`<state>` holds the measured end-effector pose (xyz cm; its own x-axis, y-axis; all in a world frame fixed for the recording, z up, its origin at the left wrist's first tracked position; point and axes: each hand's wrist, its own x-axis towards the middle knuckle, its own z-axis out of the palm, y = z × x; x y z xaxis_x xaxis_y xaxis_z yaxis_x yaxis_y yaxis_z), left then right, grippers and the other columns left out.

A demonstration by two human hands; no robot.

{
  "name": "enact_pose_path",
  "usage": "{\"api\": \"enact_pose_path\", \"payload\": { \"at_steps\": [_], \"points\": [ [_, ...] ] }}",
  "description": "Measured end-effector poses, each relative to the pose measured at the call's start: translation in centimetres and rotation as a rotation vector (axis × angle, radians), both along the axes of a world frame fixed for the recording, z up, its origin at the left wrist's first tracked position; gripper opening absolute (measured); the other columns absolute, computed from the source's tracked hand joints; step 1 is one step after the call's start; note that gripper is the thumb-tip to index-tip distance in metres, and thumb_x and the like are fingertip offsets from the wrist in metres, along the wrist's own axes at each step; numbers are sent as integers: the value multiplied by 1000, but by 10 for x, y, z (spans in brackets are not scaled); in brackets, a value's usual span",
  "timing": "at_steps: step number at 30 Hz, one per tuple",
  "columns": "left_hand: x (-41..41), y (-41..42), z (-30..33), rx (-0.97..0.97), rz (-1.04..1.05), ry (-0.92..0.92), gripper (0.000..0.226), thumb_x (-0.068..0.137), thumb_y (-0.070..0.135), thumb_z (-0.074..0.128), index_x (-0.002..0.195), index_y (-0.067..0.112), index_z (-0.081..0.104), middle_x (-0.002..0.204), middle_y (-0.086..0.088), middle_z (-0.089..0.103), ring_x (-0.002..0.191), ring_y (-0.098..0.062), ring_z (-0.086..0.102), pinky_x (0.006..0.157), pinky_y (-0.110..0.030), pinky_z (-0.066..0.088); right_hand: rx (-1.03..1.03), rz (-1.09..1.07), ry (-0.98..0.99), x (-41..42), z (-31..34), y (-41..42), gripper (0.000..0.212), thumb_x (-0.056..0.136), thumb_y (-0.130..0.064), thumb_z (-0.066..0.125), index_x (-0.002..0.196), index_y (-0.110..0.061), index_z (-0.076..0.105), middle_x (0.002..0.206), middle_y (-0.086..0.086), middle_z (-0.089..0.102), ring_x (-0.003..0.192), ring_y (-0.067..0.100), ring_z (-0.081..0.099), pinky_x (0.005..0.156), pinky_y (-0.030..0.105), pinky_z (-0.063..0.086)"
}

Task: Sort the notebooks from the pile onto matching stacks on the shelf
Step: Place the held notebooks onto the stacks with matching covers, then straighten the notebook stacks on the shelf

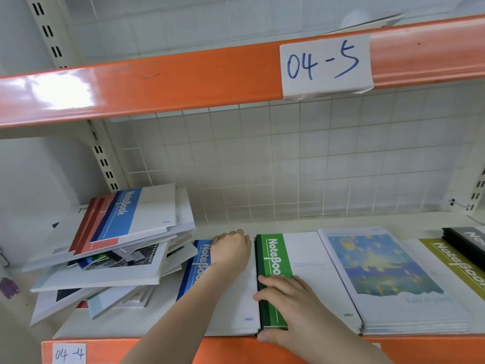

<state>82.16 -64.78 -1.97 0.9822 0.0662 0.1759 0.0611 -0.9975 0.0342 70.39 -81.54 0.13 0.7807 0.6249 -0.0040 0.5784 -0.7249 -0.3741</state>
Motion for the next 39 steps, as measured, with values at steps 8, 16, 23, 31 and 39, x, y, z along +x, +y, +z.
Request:
{"api": "enact_pose_path", "payload": {
  "at_steps": [8, 16, 23, 31, 39],
  "points": [
    [-44, -4, 42, -242, -203, -404, 32, 99, 23, 36, 116, 15, 63, 105, -3, 65, 95, -26, 60, 68, -30, 43, 228, -70, -47, -1, 21, 8, 39, 96, -47, 39, 133, -37, 42, 134, -26, 38, 122, -4, 38, 100, 19, 35],
    [-103, 105, 105, -45, 83, -539, 28, 96, 19, 48, 120, 14, 62, 115, -7, 65, 105, -27, 60, 82, -39, 49, 672, -155, 24, 38, 38, 58, 19, 97, -18, 47, 99, -33, 58, 99, -18, 62, 93, -4, 57, 78, 8, 44],
    [-132, 164, 83, 90, 331, -152, 78, 85, 66, 4, 143, 26, 35, 145, -2, 41, 135, -25, 34, 109, -40, 27, 959, -283, 445, 84, 44, 124, 25, 99, -33, 44, 96, -13, 58, 105, 14, 65, 98, 28, 63, 97, 45, 47],
    [-149, 144, 71, 172, 80, -355, 50, 86, 52, 35, 112, 23, 66, 107, -4, 67, 95, -25, 65, 74, -37, 56, 1348, -276, 1059, 99, 63, 166, 19, 92, -14, 59, 108, -3, 56, 100, 16, 65, 87, 26, 65, 55, 32, 57],
    [-172, 129, 68, -476, -85, -569, 26, 95, 25, 52, 121, 27, 54, 119, 14, 53, 109, -1, 53, 93, -13, 42, 1225, -252, 857, 88, 68, 141, 18, 91, 7, 51, 106, -2, 57, 98, 13, 66, 83, 23, 65, 52, 25, 57]
  ]
}}
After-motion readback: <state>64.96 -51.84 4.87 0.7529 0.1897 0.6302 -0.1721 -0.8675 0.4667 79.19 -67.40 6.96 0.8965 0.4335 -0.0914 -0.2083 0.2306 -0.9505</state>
